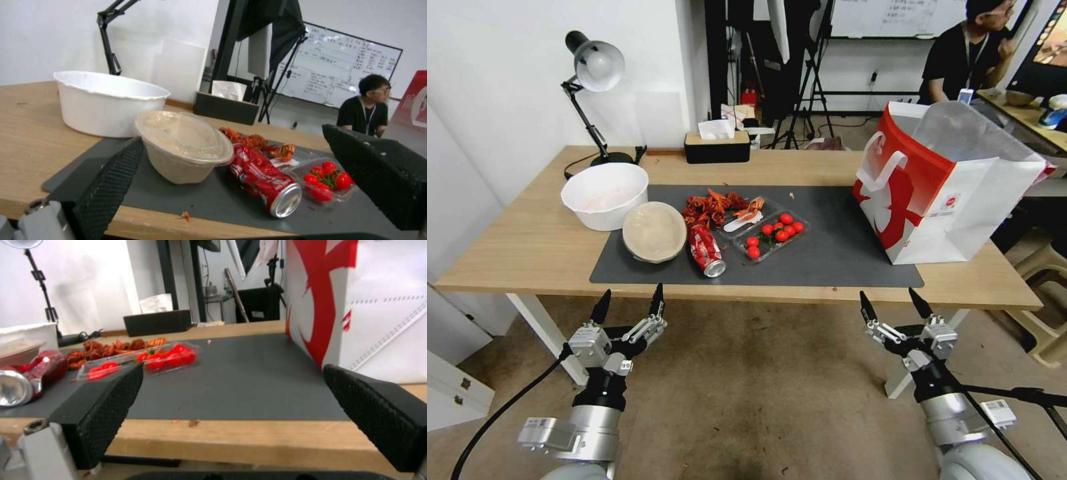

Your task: Pick up the trash from the table and place it into the takeout bag.

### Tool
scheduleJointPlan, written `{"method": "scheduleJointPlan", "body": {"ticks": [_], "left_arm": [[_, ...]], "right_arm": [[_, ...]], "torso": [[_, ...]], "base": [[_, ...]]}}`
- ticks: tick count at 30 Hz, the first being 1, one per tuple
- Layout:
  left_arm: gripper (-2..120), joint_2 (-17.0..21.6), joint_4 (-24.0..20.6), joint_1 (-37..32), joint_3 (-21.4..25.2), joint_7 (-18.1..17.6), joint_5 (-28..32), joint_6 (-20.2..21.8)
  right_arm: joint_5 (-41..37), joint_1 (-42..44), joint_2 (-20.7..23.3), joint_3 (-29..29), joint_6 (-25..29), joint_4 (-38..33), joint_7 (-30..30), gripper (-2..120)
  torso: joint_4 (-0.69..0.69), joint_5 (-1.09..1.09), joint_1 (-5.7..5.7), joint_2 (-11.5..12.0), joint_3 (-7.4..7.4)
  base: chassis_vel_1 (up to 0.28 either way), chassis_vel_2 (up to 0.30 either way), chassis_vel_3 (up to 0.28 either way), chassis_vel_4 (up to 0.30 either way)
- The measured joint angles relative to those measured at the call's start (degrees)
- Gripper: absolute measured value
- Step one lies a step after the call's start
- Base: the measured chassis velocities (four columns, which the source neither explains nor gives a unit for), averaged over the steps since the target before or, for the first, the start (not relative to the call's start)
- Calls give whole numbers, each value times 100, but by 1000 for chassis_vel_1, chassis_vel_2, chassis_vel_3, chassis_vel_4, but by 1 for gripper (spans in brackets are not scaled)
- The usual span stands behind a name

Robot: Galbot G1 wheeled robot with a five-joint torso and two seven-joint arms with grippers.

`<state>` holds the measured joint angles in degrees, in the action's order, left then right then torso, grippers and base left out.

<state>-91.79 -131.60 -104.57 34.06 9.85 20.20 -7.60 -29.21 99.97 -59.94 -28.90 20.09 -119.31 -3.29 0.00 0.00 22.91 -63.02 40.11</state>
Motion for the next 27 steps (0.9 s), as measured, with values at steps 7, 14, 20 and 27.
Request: {"method": "scheduleJointPlan", "body": {"ticks": [7,14,20,27], "left_arm": [[100,4,25,-9,-2,-11,-11,-9],[100,37,84,4,-45,-44,-70,-21],[100,55,173,216,-394,-334,-511,95],[100,500,477,628,-903,-953,-993,196]], "right_arm": [[31,81,-65,42,51,28,13,100],[96,158,-112,59,152,64,28,100],[137,245,-139,56,209,68,60,100],[189,241,-108,56,224,80,66,100]], "torso": [[-1,-1,0,0,0],[0,0,0,0,0],[-1,0,0,0,0],[0,-1,2,0,0]], "base": [[0,0,0,0],[0,0,0,0],[0,0,0,0],[0,0,0,0]]}}
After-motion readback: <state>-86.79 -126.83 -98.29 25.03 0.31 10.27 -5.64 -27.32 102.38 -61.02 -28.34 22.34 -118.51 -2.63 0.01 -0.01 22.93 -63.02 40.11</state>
